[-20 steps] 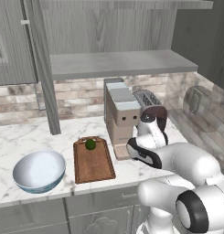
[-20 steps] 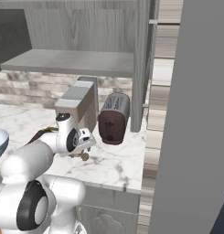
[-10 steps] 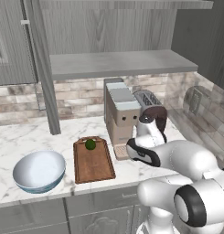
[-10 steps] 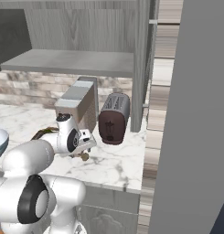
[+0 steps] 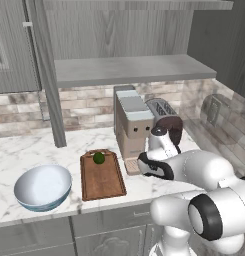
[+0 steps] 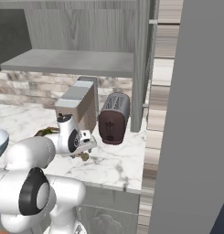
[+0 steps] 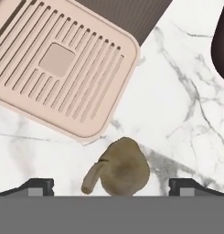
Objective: Open the cabinet. Place the bowl and condiment on the counter. Then place the lime and garlic on the cutting board.
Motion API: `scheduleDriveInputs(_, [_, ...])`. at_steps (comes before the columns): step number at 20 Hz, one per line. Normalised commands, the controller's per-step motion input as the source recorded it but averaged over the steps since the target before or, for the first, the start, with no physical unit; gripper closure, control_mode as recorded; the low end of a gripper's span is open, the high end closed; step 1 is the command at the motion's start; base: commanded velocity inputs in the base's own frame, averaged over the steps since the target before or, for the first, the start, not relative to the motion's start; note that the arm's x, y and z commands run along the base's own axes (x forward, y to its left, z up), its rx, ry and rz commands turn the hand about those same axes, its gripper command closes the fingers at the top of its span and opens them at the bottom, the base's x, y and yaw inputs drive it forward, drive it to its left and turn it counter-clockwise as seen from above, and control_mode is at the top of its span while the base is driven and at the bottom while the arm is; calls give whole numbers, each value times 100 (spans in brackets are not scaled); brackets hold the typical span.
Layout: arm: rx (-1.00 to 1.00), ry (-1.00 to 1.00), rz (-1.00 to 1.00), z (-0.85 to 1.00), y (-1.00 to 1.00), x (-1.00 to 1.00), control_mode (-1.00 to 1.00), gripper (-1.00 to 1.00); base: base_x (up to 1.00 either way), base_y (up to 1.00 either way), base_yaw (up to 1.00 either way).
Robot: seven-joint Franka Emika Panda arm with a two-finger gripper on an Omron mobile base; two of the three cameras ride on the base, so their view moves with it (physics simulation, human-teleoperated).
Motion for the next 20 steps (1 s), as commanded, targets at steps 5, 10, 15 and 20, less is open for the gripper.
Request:
scheduleDriveInputs(5, [0, 0, -1, -7, -1, 6, -100, -100, 0, 0, 0])
scheduleDriveInputs(10, [0, 0, -2, -7, -1, 2, -100, -100, 0, 0, 0])
scheduleDriveInputs(15, [0, 0, -2, -12, -1, 0, -100, -100, 0, 0, 0])
scheduleDriveInputs(20, [0, 1, -1, -10, -2, 1, -100, -100, 0, 0, 0])
